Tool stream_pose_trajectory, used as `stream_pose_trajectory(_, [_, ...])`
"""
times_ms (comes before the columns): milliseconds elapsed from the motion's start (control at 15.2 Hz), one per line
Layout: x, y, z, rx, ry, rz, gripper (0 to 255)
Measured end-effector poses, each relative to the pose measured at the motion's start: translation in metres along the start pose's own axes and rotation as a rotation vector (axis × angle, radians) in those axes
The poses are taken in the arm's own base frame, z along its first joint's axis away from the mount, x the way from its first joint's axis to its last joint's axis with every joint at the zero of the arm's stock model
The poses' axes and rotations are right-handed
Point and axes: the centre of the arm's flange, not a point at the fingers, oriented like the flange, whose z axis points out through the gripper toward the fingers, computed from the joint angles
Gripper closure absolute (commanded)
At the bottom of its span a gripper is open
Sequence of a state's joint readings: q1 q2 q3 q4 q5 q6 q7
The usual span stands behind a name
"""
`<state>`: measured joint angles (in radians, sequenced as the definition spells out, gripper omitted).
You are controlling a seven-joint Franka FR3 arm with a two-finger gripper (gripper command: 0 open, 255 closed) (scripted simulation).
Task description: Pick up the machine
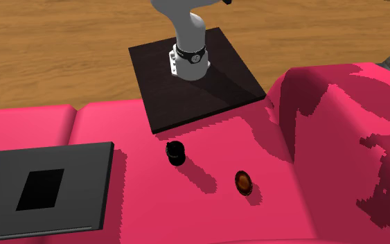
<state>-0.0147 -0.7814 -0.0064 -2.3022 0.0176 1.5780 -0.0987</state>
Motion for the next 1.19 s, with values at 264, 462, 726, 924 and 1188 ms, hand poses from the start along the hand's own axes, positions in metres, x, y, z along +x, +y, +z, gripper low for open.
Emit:
stream_pose_trajectory(264, [0.004,0.015,0.024,0.002,-0.008,0.001,0])
stream_pose_trajectory(462, [0.013,0.033,0.058,0.004,-0.018,0.003,0])
stream_pose_trajectory(726, [0.017,0.059,0.104,0.007,-0.031,0.005,0])
stream_pose_trajectory(924, [0.023,0.078,0.132,0.010,-0.041,0.007,0])
stream_pose_trajectory(1188, [0.031,0.103,0.184,0.014,-0.055,0.009,0])
